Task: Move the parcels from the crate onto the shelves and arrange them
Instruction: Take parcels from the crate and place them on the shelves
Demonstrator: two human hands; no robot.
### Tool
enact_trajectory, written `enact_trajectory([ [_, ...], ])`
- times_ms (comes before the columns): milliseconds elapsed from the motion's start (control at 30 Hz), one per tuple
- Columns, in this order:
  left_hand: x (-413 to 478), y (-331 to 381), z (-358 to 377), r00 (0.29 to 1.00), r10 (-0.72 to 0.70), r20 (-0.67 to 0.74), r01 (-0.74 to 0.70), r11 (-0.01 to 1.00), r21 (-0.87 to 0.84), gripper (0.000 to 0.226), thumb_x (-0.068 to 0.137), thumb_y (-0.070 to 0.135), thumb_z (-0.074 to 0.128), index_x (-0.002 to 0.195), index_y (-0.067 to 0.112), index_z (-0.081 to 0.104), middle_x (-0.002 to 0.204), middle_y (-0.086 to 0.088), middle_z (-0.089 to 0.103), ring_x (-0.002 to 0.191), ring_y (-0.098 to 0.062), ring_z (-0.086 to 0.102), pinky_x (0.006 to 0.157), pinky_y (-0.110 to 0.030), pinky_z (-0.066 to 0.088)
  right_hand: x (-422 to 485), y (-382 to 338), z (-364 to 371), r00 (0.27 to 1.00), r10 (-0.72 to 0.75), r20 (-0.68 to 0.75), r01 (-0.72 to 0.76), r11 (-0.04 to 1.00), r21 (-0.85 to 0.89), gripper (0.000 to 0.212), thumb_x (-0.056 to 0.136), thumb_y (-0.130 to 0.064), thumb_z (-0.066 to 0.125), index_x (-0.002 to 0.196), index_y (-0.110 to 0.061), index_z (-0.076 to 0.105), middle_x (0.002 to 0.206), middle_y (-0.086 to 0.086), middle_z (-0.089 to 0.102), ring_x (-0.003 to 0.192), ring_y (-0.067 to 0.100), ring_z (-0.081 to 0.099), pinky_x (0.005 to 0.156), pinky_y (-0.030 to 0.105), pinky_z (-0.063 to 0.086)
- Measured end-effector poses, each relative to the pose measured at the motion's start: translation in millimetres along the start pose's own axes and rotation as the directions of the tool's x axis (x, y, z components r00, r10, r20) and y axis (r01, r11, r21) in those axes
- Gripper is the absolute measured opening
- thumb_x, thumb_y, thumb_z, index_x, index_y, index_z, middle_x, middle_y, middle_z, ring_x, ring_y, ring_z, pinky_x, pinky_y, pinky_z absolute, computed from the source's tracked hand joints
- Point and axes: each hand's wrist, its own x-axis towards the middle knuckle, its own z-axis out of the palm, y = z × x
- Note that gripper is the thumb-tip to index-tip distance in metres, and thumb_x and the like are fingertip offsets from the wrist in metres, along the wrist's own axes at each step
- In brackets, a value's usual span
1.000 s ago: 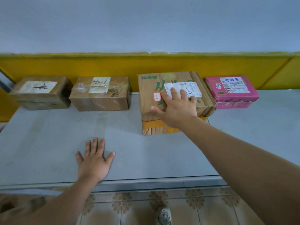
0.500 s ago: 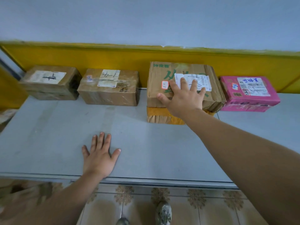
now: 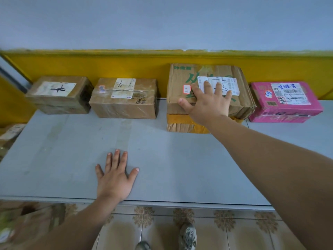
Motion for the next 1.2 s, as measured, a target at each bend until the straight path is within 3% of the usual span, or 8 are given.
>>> enact_trajectory([
  [567,3,-1,3,1.000,-0.007,-0.001,0.007,1.000,0.008,0.074,0.094,0.066,0.016,0.153,0.031,-0.011,0.161,0.007,-0.021,0.148,-0.018,-0.020,0.118,-0.052,-0.009,2,7,3,0.999,-0.052,-0.001,0.052,0.999,-0.013,0.080,0.085,-0.084,0.011,0.153,-0.043,0.020,0.166,0.004,0.014,0.151,0.039,0.006,0.117,0.065,0.006],
  [833,9,-4,-14,0.987,0.006,0.163,-0.004,1.000,-0.016,0.077,0.095,0.065,0.025,0.153,0.032,-0.012,0.160,0.007,-0.024,0.147,-0.018,-0.020,0.117,-0.054,-0.006,2,7,-5,0.997,-0.062,0.043,0.062,0.998,0.006,0.079,0.086,-0.083,0.014,0.152,-0.040,0.024,0.164,0.004,0.016,0.150,0.041,0.008,0.115,0.067,0.008],
  [900,9,-8,-30,0.975,0.034,0.220,-0.023,0.998,-0.054,0.081,0.095,0.062,0.038,0.155,0.029,-0.004,0.162,0.006,-0.017,0.149,-0.018,-0.014,0.118,-0.051,-0.001,0,6,-10,0.995,-0.067,0.077,0.065,0.997,0.031,0.079,0.086,-0.083,0.016,0.152,-0.041,0.025,0.164,0.004,0.016,0.150,0.041,0.007,0.115,0.068,0.006],
  [1033,1,-9,-74,0.971,0.077,0.227,-0.022,0.972,-0.235,0.073,0.097,0.046,0.052,0.154,0.012,0.021,0.162,-0.007,0.014,0.148,-0.021,0.016,0.116,-0.029,0.016,-3,0,-40,0.982,-0.054,0.183,0.050,0.998,0.027,0.082,0.084,-0.084,0.025,0.152,-0.039,0.027,0.162,0.005,0.022,0.148,0.042,0.014,0.115,0.067,0.011],
  [1200,-30,-36,-119,0.987,0.101,0.126,-0.064,0.961,-0.268,0.065,0.096,0.046,0.052,0.151,0.017,0.031,0.160,-0.003,0.022,0.146,-0.020,0.024,0.114,-0.026,0.019,-38,-45,-83,0.971,-0.218,0.104,0.222,0.974,-0.034,0.082,0.089,-0.078,0.032,0.151,-0.024,0.035,0.156,0.009,0.038,0.141,0.034,0.036,0.108,0.049,0.035],
])
